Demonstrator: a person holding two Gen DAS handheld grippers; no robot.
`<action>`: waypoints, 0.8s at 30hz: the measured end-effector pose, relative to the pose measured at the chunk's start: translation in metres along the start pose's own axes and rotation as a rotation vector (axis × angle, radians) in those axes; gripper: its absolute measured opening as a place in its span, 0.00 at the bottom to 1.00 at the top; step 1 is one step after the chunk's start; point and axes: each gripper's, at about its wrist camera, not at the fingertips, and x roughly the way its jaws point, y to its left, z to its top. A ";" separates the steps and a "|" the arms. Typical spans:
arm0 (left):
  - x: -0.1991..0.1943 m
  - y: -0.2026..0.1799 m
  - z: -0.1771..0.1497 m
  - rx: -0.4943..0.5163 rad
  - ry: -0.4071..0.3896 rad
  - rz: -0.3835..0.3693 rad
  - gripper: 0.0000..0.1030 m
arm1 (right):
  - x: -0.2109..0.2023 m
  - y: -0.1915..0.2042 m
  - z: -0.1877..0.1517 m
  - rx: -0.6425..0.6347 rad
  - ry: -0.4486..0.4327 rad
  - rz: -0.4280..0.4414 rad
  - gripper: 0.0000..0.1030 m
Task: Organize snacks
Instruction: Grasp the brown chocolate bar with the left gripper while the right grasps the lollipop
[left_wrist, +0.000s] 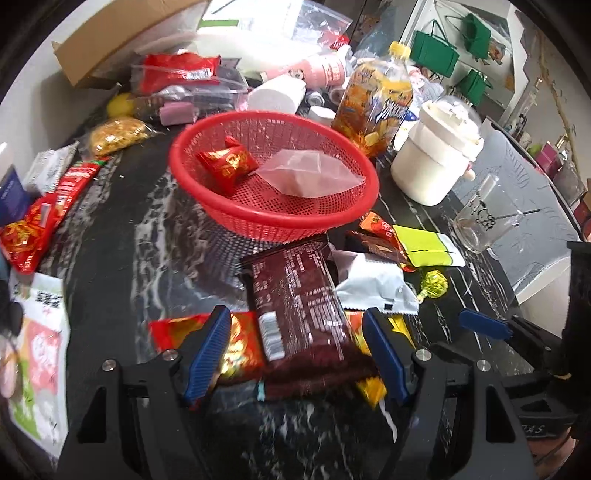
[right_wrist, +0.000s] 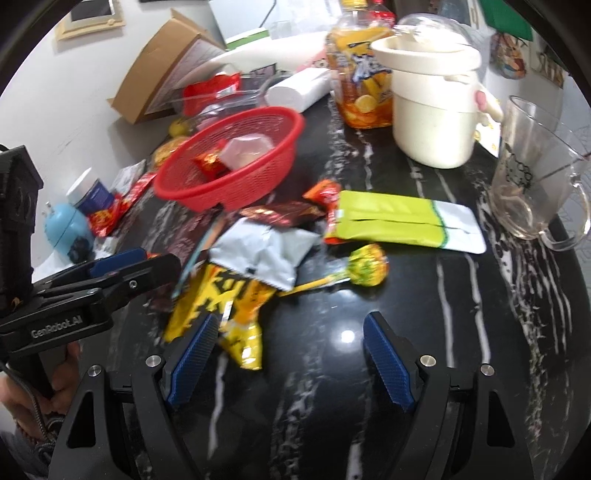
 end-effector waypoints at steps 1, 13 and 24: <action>0.004 0.001 0.001 -0.002 0.005 0.003 0.71 | 0.001 -0.003 0.001 0.002 -0.002 -0.012 0.80; 0.027 -0.008 0.008 0.058 0.023 0.059 0.51 | 0.013 -0.026 0.014 0.013 -0.005 -0.063 0.77; 0.013 -0.019 0.005 0.108 -0.007 0.090 0.46 | 0.025 -0.042 0.025 0.020 -0.011 -0.067 0.56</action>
